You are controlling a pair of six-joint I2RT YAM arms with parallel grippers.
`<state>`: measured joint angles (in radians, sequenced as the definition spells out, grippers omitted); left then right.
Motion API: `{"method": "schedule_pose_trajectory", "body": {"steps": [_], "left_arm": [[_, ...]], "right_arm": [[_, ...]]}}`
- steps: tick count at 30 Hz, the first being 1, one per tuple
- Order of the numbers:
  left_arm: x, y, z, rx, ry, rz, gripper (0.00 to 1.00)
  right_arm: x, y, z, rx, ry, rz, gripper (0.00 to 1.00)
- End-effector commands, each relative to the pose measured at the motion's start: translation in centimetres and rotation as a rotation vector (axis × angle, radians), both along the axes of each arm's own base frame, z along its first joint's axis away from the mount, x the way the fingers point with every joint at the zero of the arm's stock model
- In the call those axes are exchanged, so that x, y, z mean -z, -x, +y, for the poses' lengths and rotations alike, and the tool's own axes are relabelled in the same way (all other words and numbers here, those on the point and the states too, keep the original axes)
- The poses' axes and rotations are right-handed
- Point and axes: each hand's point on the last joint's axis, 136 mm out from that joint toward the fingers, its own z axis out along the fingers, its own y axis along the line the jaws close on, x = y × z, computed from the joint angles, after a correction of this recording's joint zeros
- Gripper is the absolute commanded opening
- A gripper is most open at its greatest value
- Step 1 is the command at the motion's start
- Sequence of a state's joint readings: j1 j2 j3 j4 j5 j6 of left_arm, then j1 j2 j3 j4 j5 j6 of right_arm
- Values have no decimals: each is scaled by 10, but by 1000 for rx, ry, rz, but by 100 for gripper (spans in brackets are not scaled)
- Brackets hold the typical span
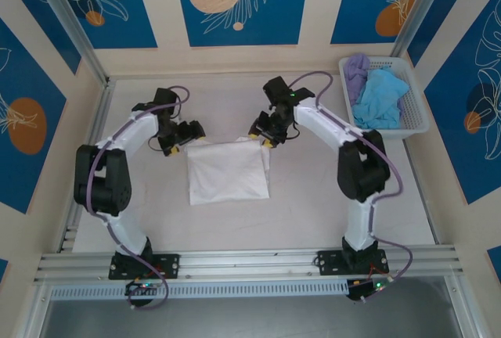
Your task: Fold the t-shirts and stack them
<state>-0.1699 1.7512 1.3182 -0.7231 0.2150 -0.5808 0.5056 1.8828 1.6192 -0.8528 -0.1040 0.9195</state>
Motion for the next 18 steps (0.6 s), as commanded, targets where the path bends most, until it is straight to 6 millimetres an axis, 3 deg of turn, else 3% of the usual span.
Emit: {"method": "schedule_pose_trajectory", "body": {"steps": [1,5,9,12,18], "left_arm": [[0,19,11,38,-32,15,96],[25,46,-1,113,33,88,84],[51,59,11,171,-71,98,70],[59,56,15,173,-106,66,59],[60,26,-7,158,-32,16,47]], "right_arm": [[-23,37,-15,-41,4,-46,51],[-30,81,-31,-72,-47,-67,55],[-32,117,-51,-86,-53,-106,56],[-33,140,-61,-91,-84,-116,57],[-31,167,-75,-85,-91,-121,58]]}}
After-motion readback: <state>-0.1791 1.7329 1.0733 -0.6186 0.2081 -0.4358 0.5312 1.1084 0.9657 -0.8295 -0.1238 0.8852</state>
